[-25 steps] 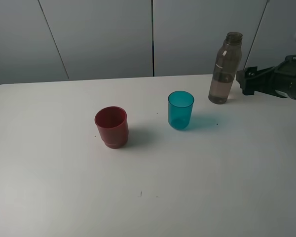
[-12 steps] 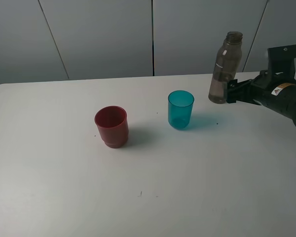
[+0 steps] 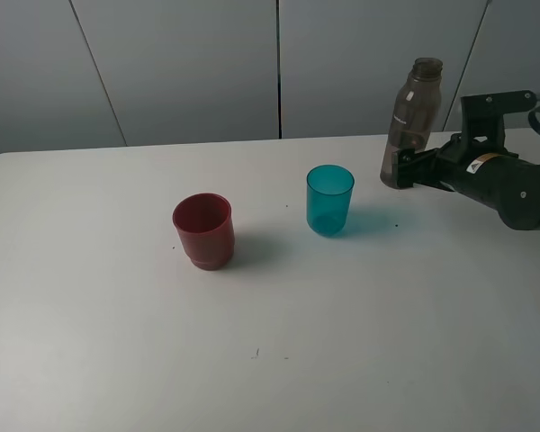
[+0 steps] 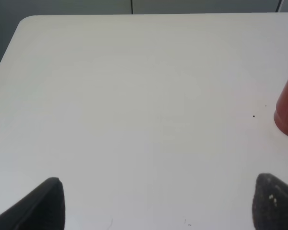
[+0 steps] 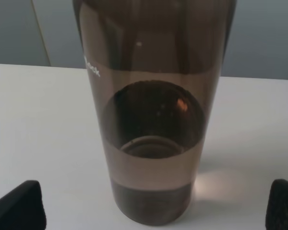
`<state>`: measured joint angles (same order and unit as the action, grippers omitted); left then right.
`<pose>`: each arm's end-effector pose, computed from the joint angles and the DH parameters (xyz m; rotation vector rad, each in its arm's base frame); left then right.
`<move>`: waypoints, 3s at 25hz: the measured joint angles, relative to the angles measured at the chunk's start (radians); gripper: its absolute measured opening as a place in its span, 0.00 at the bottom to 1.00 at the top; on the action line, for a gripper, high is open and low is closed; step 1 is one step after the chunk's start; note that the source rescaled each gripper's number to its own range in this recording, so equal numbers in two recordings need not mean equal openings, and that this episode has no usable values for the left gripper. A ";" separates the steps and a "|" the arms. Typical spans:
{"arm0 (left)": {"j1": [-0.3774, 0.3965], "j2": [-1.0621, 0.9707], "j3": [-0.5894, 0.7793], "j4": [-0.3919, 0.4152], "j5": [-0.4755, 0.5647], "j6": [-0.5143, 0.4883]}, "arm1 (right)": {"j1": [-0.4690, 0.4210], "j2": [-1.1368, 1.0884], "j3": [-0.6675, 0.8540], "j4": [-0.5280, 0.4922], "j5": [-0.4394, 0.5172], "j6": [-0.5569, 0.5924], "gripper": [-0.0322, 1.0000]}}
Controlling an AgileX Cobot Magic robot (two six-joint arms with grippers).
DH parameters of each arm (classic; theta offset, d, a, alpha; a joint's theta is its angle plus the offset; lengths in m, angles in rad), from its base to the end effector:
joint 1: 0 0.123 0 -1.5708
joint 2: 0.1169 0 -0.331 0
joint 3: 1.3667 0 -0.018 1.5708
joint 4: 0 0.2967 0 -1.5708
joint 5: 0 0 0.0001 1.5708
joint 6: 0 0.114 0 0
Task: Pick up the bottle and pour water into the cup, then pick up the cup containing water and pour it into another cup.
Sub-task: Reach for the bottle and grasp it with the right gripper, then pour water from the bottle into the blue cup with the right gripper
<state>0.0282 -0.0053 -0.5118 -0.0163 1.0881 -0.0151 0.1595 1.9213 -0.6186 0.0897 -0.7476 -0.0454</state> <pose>0.0059 -0.0015 0.2902 -0.0433 2.0541 -0.0114 0.3670 0.0520 0.0950 -0.1036 2.0375 0.0506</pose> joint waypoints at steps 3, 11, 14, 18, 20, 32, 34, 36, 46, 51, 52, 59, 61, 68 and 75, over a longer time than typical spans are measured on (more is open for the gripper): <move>0.000 0.000 0.000 0.000 0.000 0.000 | 0.000 0.039 -0.035 0.000 0.000 0.010 1.00; 0.000 0.000 0.000 0.000 0.000 0.000 | 0.000 0.100 -0.111 0.000 -0.003 0.030 1.00; 0.000 0.000 0.000 0.000 0.000 0.000 | 0.000 0.119 -0.129 0.000 -0.010 0.030 1.00; 0.000 0.000 0.000 0.000 0.000 0.000 | 0.000 0.145 -0.133 0.000 -0.031 0.035 1.00; 0.000 0.000 0.000 0.000 0.000 0.000 | 0.000 0.156 -0.133 0.000 -0.050 0.035 1.00; 0.000 0.000 0.000 0.000 0.000 0.000 | 0.000 0.224 -0.208 -0.002 -0.156 0.057 1.00; 0.000 0.000 0.000 0.000 0.000 0.000 | 0.000 0.227 -0.226 -0.002 -0.156 0.057 1.00; 0.000 0.000 0.000 0.000 0.000 0.000 | 0.000 0.227 -0.237 -0.002 -0.156 0.057 1.00; 0.000 0.000 0.000 0.000 0.000 0.000 | 0.000 0.248 -0.248 -0.002 -0.158 0.066 1.00; 0.000 0.000 0.000 0.000 0.000 -0.002 | 0.000 0.254 -0.248 0.002 -0.158 0.072 1.00; 0.000 0.000 0.000 0.000 0.000 -0.002 | 0.000 0.254 -0.250 0.002 -0.158 0.071 1.00; 0.000 0.000 0.000 0.000 0.000 -0.002 | 0.000 0.254 -0.267 0.004 -0.158 0.090 1.00; 0.000 0.000 0.000 0.000 0.000 -0.002 | 0.000 0.254 -0.271 0.004 -0.169 0.104 1.00; 0.000 0.000 0.000 0.000 0.000 -0.002 | 0.000 0.266 -0.273 0.007 -0.181 0.118 1.00; 0.000 0.000 0.000 0.000 0.000 -0.002 | 0.000 0.270 -0.277 0.007 -0.181 0.126 1.00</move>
<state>0.0282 -0.0053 -0.5118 -0.0163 1.0881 -0.0172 0.1595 2.1918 -0.8957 0.0971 -0.9287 0.0805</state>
